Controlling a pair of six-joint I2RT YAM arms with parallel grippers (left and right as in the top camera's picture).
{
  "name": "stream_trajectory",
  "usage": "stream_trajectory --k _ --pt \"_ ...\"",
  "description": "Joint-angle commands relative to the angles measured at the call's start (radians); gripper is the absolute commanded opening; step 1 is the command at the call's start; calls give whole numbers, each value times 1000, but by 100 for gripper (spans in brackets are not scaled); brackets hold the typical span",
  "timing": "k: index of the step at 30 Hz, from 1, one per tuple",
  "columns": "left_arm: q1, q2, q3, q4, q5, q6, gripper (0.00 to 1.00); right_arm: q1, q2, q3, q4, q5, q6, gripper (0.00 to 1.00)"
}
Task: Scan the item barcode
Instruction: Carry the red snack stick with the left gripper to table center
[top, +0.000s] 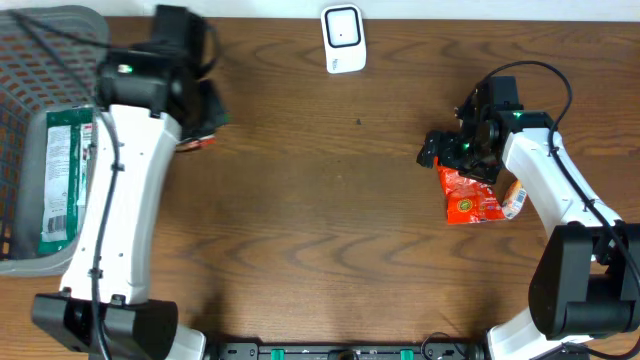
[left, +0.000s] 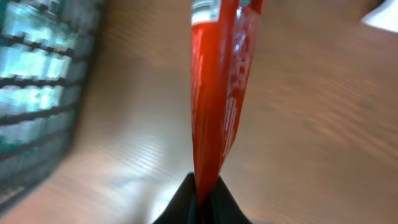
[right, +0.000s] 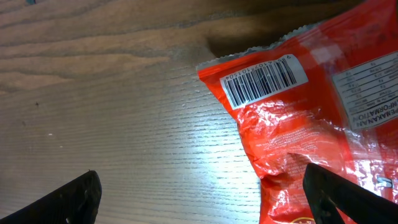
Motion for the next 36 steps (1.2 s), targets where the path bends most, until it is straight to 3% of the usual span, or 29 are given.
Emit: stream_trajectory --k 1,14,22,29,31,32,34,36 --pt "-92 15 -35 53 54 -30 7 4 -3 10 2 -8 14 99" --pt "-398 212 -167 261 66 -95 7 -10 -6 18 -14 -61 -6 99" --pt "-521 378 -169 444 119 -145 7 -157 -19 186 -191 -68 5 99" --pt "-609 511 -169 609 217 -174 7 -202 -19 211 -243 -68 -64 99" --pt "-623 522 -169 631 218 -174 13 -199 -19 211 -243 -69 -66 99" --pt "-626 522 -169 634 218 -174 23 -198 -19 211 -243 -69 -66 99" --pt "-624 513 -157 625 225 -154 59 -193 -19 211 -243 -72 -66 99" --pt "-615 492 -132 589 221 -119 66 -179 -19 211 -245 -88 -77 99"
